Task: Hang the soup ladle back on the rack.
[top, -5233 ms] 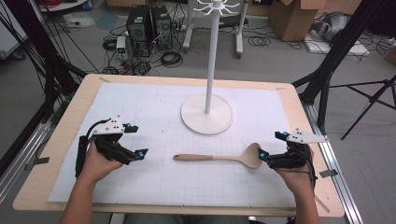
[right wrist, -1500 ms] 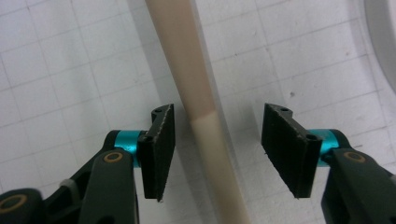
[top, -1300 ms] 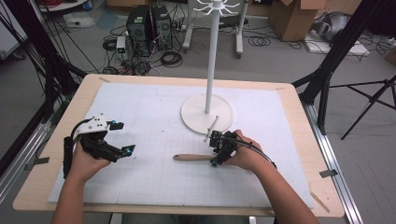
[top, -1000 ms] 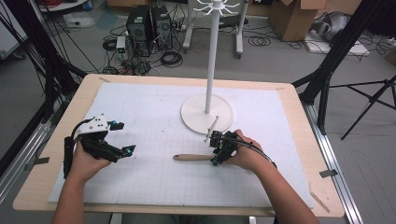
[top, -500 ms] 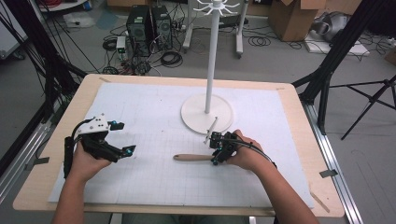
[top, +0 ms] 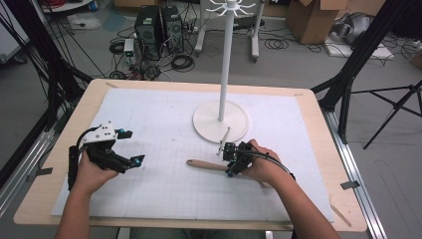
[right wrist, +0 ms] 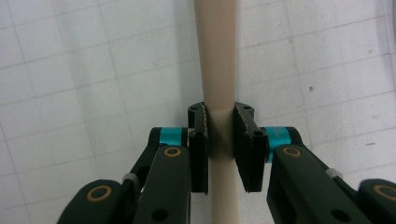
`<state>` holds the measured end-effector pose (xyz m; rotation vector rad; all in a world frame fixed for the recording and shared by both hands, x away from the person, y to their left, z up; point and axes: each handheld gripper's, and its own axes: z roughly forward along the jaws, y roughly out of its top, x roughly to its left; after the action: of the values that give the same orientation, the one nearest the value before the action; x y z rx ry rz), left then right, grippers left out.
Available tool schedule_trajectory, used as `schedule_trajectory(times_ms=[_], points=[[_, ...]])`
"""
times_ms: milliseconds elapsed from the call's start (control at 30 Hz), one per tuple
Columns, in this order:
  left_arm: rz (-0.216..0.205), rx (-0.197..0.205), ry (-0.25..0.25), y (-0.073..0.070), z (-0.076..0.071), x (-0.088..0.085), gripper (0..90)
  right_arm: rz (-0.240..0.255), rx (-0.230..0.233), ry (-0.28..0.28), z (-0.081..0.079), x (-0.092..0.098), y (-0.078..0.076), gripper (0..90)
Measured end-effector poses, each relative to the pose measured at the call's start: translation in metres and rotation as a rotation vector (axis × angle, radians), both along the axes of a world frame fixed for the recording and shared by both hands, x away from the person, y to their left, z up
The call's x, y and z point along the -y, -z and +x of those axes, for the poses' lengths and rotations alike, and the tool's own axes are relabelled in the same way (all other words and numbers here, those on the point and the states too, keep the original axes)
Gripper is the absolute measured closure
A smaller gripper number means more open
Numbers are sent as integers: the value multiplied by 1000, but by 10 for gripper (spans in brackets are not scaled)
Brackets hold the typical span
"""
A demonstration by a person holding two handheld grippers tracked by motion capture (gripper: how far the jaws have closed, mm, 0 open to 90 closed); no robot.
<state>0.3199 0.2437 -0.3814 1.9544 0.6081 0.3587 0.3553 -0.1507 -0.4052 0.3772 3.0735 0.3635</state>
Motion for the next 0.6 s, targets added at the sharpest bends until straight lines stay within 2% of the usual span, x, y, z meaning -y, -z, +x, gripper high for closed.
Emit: schedule_trajectory(times_ms=[133, 200, 400, 600], points=[[-5, -1, -2, 0, 0, 0, 17, -1, -8, 12, 1, 1, 0, 779], [-5, 1, -3, 0, 0, -1, 17, 19, -12, 14, 3, 4, -1, 779], [-6, 2, -6, -1, 0, -2, 17, 131, -21, 57, 7, 18, -14, 779], [-6, 2, -7, -1, -1, -2, 17, 208, 21, 73, 2, 31, -30, 779]])
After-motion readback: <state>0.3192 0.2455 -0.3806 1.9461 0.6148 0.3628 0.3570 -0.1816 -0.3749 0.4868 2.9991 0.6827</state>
